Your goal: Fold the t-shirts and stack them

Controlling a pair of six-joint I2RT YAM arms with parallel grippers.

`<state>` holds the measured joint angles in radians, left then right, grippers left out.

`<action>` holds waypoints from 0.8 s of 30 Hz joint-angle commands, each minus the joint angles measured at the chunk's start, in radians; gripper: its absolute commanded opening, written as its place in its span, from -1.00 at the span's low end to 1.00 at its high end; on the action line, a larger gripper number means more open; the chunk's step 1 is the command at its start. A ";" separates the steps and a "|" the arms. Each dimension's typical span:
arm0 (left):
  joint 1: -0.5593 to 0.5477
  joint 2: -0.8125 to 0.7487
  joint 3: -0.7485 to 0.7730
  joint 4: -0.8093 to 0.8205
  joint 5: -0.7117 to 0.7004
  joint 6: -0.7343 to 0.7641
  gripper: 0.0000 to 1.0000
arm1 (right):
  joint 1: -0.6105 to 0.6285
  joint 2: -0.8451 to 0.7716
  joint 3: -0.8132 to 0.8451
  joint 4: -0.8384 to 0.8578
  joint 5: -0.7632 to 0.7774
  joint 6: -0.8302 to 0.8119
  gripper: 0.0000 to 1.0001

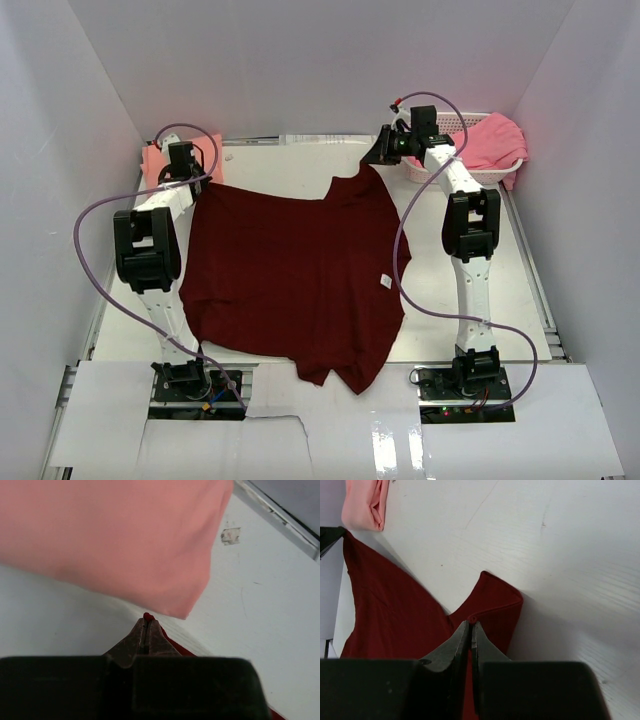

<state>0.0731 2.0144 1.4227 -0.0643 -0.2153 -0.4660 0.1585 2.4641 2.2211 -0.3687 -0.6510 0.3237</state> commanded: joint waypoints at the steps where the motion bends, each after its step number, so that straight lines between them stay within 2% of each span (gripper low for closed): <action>1: 0.005 0.006 0.047 0.041 0.054 0.023 -1.00 | 0.003 0.010 0.002 0.040 -0.036 -0.015 -0.85; 13: 0.005 0.037 0.093 0.044 0.132 0.064 -1.00 | 0.006 -0.045 -0.032 0.034 -0.013 -0.029 -0.85; 24: 0.005 -0.003 0.125 0.041 0.159 0.089 -1.00 | -0.019 -0.060 -0.020 0.036 -0.006 -0.008 -0.85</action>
<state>0.0731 2.0552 1.4971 -0.0444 -0.0742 -0.3958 0.1520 2.4638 2.1941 -0.3592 -0.6544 0.3111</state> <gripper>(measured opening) 0.006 0.084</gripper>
